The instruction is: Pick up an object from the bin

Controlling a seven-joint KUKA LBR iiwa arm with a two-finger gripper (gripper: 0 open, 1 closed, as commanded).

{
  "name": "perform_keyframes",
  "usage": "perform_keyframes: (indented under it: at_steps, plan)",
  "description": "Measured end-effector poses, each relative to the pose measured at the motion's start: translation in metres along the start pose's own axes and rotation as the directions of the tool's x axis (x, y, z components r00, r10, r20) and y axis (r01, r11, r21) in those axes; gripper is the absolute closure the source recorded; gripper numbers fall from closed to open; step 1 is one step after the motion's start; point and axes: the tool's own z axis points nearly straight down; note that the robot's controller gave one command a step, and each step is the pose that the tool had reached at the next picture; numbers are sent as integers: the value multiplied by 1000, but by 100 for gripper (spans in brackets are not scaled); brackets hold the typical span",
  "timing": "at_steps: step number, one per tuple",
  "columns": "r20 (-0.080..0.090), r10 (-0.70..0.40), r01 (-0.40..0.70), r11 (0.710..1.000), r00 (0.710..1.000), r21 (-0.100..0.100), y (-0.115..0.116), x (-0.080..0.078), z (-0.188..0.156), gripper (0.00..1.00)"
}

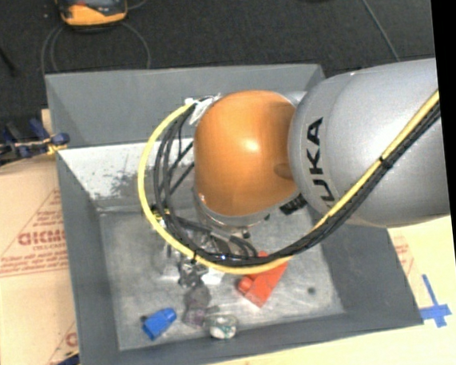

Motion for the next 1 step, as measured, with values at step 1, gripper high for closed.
perform_keyframes:
  at_steps: [1]
  plan:
    - [-10,-1,1,1000,1000,2,0,2,4,0]
